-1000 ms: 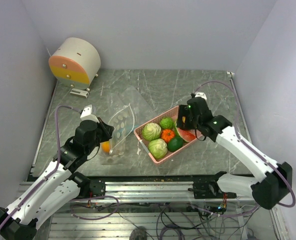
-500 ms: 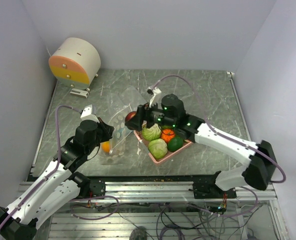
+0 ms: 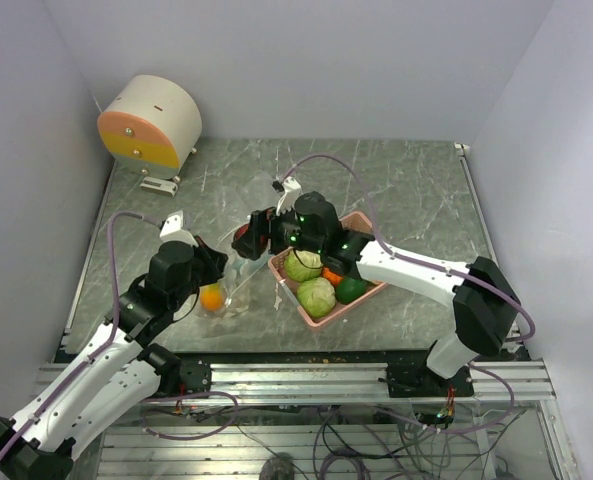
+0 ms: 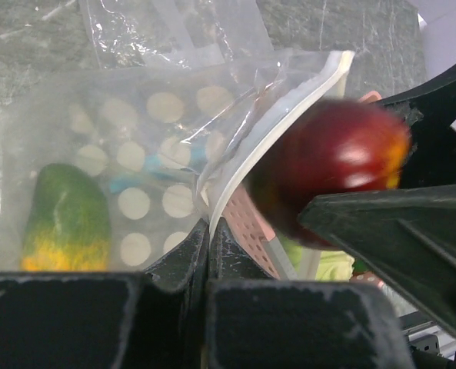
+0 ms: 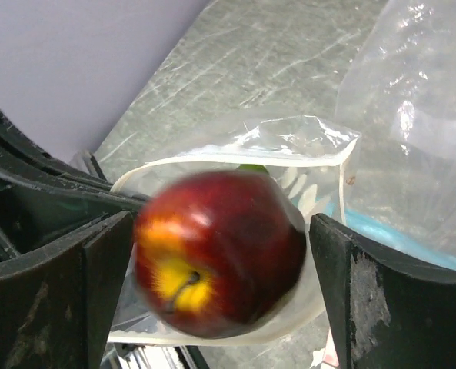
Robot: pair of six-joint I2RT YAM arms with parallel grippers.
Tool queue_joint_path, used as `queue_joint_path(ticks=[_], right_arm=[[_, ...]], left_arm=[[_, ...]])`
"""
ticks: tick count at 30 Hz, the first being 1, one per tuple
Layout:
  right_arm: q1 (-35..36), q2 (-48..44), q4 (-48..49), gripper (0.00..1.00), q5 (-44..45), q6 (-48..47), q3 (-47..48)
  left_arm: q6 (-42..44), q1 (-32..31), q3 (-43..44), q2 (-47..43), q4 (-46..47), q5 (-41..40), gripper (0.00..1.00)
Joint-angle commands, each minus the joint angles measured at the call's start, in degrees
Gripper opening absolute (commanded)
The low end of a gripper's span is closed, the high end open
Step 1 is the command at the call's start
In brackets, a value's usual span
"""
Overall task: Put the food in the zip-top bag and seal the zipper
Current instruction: Place the fake fruit in the zipper food storage bag, then pick up the fake fruit from the bin.
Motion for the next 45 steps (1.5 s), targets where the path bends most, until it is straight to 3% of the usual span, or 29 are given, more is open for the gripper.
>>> queue_joint_path(ticks=[1, 11, 13, 18, 22, 28, 37, 42, 45], right_arm=[[1.5, 0.3, -3.0, 1.0, 6.1, -1.5, 2.1], [2.8, -7.9, -8.6, 1.0, 11.7, -3.0, 0.9], [2.8, -10.8, -14.1, 1.0, 16.6, -2.1, -0.4], [1.9, -17.5, -33.8, 1.0, 39.0, 4.8, -4.8], [-2.8, -20.0, -41.6, 1.0, 42.2, 6.9, -9.2], [-9.6, -18.7, -40.7, 0.99, 38.5, 4.1, -13.1], [-10.5, -10.5, -38.0, 0.97, 40.3, 3.2, -14.8], [-10.9, -8.4, -36.6, 0.92, 43.4, 4.2, -15.7], [-11.3, -8.1, -35.4, 0.84, 43.9, 3.9, -16.4]], left_arm=[[-0.4, -0.4, 1.4, -0.4, 0.6, 0.2, 0.07], [-0.9, -0.4, 0.6, -0.2, 1.5, 0.3, 0.07], [-0.5, -0.4, 1.0, -0.2, 1.2, 0.2, 0.07], [0.3, -0.4, 1.5, -0.5, 0.6, 0.2, 0.07], [0.6, -0.3, 1.5, -0.4, 0.6, 0.7, 0.07], [1.0, -0.4, 2.1, -0.4, -0.2, 0.9, 0.07], [0.8, -0.4, 1.8, -0.2, -0.3, 0.6, 0.07], [1.0, -0.4, 2.0, 0.4, -0.6, 0.3, 0.07], [1.0, -0.4, 2.2, 0.7, -0.6, 0.0, 0.07]])
